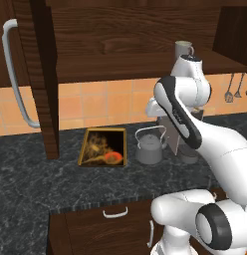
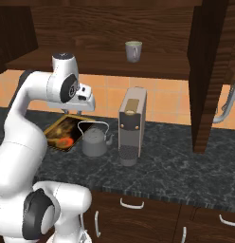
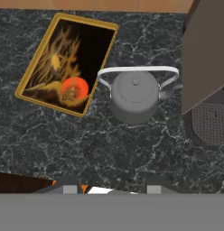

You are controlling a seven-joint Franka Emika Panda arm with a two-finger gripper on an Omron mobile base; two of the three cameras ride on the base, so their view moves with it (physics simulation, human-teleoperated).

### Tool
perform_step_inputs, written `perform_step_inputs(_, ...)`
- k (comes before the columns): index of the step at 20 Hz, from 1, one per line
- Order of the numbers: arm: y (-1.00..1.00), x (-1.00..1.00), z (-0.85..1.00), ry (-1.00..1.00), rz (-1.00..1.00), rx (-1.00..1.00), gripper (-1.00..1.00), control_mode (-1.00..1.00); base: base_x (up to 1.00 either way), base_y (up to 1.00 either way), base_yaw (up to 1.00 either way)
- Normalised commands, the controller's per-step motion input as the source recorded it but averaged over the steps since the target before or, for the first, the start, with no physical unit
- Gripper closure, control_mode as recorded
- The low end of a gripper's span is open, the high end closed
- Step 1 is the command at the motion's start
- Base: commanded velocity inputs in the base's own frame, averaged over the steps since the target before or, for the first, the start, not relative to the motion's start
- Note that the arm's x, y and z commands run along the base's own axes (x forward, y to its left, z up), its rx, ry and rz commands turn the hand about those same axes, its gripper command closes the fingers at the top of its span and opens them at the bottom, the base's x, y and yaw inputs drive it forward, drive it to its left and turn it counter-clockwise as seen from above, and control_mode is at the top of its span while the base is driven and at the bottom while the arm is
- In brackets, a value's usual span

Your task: Pick the kettle from the counter and place it on the tray. Then pick the mug from the cabinet and place it on the tray. Then close the cabinet doors.

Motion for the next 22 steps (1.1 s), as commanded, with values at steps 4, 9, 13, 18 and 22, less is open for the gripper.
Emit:
perform_step_inputs(4,-0.03,-0.23,-0.05,-0.02,0.00,0.01,-1.00,-1.00,0.00,0.00,0.00)
perform_step_inputs(9,0.02,-0.70,-0.30,-0.24,-0.09,0.00,-1.00,-1.00,0.00,0.00,0.00)
perform_step_inputs(13,0.31,-0.13,-0.45,-0.10,-0.70,0.00,-1.00,-1.00,0.00,0.00,0.00)
perform_step_inputs(18,0.18,0.39,-0.34,-0.05,-0.61,0.16,-1.00,-1.00,0.00,0.00,0.00)
perform_step_inputs(22,0.18,0.53,-0.20,-0.16,-0.28,0.21,-1.00,-1.00,0.00,0.00,0.00)
